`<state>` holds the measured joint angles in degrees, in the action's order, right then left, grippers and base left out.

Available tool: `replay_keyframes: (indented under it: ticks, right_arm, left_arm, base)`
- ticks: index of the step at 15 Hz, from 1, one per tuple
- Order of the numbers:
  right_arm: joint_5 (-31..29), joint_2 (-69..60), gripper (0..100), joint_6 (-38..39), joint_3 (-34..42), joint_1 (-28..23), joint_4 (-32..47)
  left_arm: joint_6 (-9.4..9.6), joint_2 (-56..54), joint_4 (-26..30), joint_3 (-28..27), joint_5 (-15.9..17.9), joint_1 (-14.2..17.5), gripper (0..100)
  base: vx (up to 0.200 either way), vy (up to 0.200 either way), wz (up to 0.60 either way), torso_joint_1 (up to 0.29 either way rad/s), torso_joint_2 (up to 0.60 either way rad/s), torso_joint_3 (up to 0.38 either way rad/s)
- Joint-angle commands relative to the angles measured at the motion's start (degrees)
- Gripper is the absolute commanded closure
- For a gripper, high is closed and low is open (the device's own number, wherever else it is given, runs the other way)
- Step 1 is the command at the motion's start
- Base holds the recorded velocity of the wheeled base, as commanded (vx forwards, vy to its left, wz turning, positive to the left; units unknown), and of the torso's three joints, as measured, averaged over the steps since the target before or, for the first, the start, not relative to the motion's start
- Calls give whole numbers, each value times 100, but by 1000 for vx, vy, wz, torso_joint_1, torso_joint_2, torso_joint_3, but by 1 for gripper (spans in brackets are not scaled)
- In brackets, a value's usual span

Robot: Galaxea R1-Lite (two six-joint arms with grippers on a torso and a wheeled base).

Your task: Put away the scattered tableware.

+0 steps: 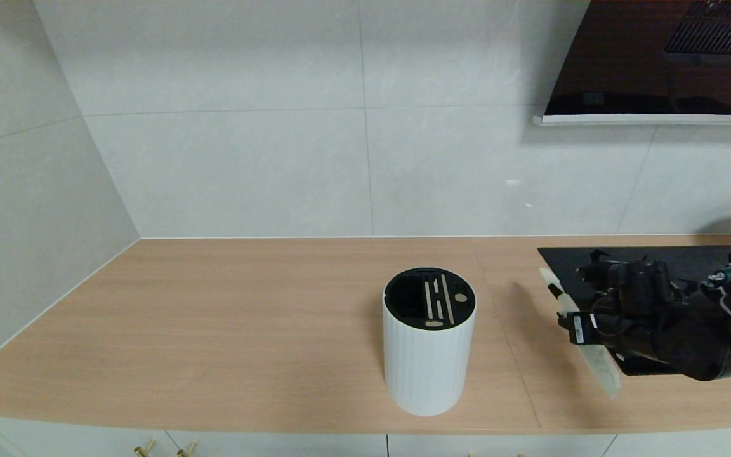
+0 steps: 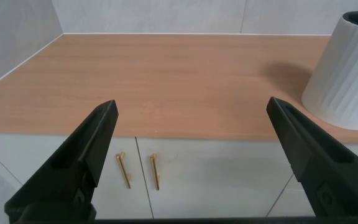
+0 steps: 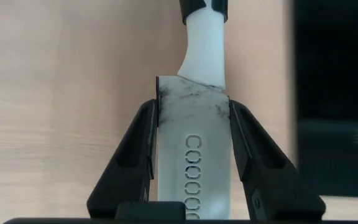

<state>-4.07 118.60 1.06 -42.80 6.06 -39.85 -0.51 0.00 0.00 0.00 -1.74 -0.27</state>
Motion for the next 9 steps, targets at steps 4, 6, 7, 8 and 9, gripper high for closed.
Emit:
replay_keyframes:
  ticks: [4, 6, 7, 8, 9]
  right_arm:
    - [319, -2104, 100, 8, -861, 695, 1489]
    - [319, -2500, 100, 8, -765, 959, 1515]
    - [319, -2684, 100, 8, -730, 1082, 1515]
    - [328, -2825, 100, 8, -703, 1143, 1524]
    - [328, -2974, 100, 8, -642, 1257, 1524]
  left_arm:
    - [-2, 0, 0, 0, -1, 0, 0]
    - [-2, 0, 0, 0, -1, 0, 0]
    - [-2, 0, 0, 0, -1, 0, 0]
    - [-2, 0, 0, 0, -1, 0, 0]
    - [-2, 0, 0, 0, -1, 0, 0]
  base:
    - [0, 0, 0, 0, 0, 0]
    - [0, 0, 0, 0, 0, 0]
    - [0, 0, 0, 0, 0, 0]
    - [0, 0, 0, 0, 0, 0]
    - [0, 0, 0, 0, 0, 0]
